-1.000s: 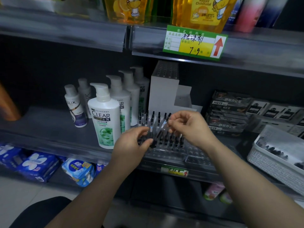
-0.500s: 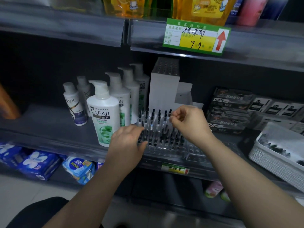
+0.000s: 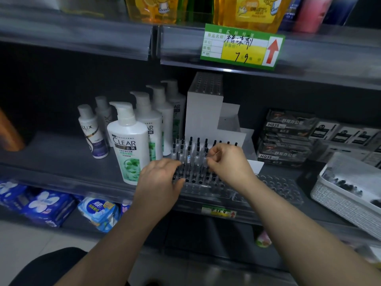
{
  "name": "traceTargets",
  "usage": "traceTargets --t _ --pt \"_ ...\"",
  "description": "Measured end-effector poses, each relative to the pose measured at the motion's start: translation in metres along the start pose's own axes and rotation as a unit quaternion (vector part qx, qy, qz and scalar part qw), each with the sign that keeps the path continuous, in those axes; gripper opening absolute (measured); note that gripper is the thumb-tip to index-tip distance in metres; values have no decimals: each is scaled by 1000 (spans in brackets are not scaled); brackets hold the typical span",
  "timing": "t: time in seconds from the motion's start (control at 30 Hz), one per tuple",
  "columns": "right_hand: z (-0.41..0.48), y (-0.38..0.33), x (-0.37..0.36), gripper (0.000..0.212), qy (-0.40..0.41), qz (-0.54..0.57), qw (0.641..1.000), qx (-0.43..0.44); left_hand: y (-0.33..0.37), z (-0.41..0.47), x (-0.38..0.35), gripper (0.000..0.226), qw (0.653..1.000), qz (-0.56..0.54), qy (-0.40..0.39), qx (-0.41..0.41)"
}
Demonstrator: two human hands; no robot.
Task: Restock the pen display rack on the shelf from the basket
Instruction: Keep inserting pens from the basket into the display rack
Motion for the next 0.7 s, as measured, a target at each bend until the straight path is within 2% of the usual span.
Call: traceTargets --t 0.27,0.5,0.7 --pt "-12 12 28 6 32 4 999 18 13 6 1 44 999 -20 -16 21" --pt "-33 43 81 39 22 -97 994 44 66 19 -3 45 998 -39 -37 -19" --pt "-56 81 131 47 9 -166 986 13 125 33 -13 44 996 -62 -48 -47"
Point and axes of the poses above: each hand's wrist, its own z-axis towards the middle knuckle, its own x-axis out of the back of the hand, y = z × x, the point moved 5 cm from there along z, towards the middle knuckle, and after that the axes turned 9 degrees about y, right-handed, at the moved point
